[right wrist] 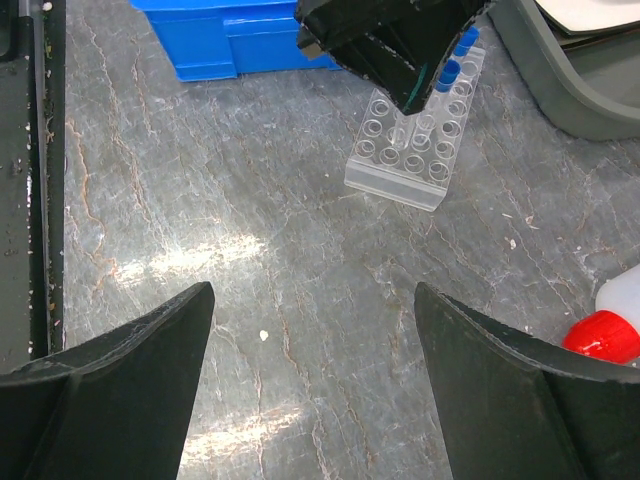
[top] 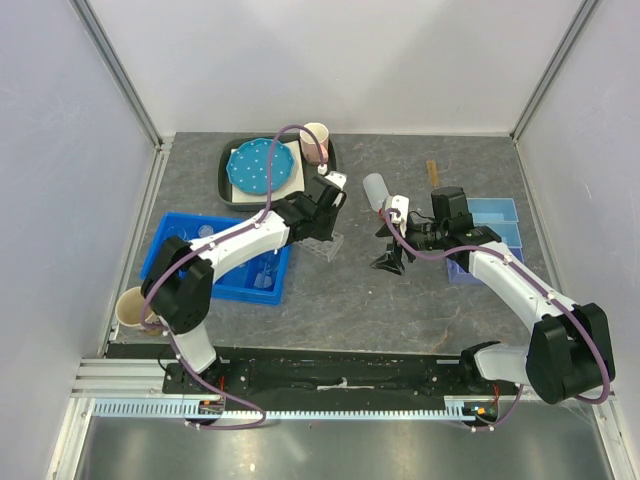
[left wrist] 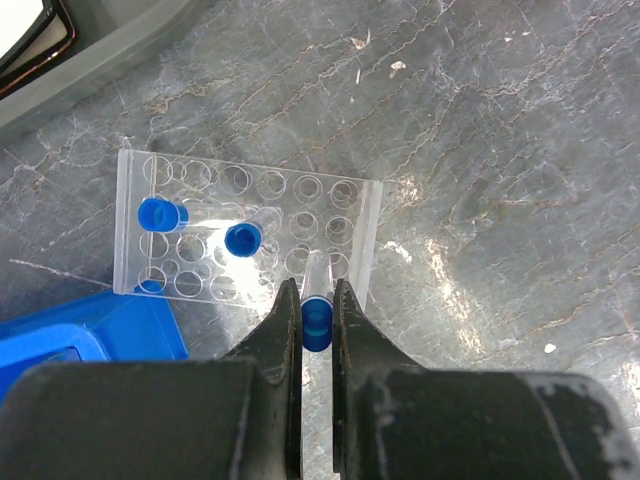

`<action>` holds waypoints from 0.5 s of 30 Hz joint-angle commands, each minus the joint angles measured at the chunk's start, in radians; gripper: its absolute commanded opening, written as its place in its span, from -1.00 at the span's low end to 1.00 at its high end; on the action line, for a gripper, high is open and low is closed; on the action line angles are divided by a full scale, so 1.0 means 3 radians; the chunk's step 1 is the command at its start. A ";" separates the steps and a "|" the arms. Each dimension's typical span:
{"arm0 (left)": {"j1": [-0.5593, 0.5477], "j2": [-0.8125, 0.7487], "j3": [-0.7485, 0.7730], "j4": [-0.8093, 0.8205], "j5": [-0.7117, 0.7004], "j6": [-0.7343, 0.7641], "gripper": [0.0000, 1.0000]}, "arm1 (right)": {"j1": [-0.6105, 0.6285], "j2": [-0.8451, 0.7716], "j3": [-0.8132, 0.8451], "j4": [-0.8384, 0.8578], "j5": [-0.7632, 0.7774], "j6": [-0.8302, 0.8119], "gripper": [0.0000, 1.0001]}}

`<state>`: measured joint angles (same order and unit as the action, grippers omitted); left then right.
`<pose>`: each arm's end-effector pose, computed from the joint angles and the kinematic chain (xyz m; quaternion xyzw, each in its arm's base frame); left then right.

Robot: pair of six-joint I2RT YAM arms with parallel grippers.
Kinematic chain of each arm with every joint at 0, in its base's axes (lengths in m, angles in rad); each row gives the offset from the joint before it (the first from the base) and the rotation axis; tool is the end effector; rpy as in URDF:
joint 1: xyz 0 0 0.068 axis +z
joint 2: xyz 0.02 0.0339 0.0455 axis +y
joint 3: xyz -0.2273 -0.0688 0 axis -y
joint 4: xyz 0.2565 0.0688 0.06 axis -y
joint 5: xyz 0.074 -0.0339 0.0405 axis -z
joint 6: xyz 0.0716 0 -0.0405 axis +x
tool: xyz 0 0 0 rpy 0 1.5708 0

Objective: Organize the chemistry lab equipment

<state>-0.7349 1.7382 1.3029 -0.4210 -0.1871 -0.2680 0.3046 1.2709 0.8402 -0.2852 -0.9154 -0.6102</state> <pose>0.3134 -0.2653 0.1748 0.1840 0.9150 -0.0906 0.3474 0.2689 0.1440 0.2009 -0.5249 0.6515 0.3408 0.4288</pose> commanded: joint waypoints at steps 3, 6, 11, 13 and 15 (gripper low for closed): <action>0.0006 0.0168 0.0248 0.0012 -0.0123 0.0249 -0.95 | -0.0008 -0.0013 -0.0024 0.0091 -0.0042 -0.0073 0.77; 0.0006 0.0239 0.0289 0.0002 -0.0159 0.0280 -0.94 | -0.0003 0.0008 -0.0024 0.0081 -0.0047 -0.0083 0.77; 0.0006 0.0291 0.0320 -0.0008 -0.0225 0.0320 -0.94 | -0.0008 0.0013 -0.0019 0.0071 -0.0042 -0.0093 0.77; 0.0006 0.0311 0.0325 -0.0008 -0.0245 0.0336 -0.93 | -0.0008 0.0028 -0.0019 0.0066 -0.0042 -0.0098 0.77; 0.0006 0.0327 0.0330 -0.0013 -0.0251 0.0356 -0.93 | -0.0008 0.0033 -0.0014 0.0051 -0.0047 -0.0103 0.77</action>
<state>-0.7349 1.8217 1.3682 -0.4248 -0.2317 -0.2123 0.3046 1.2739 0.8402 -0.2855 -0.9150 -0.6178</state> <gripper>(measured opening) 0.098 0.885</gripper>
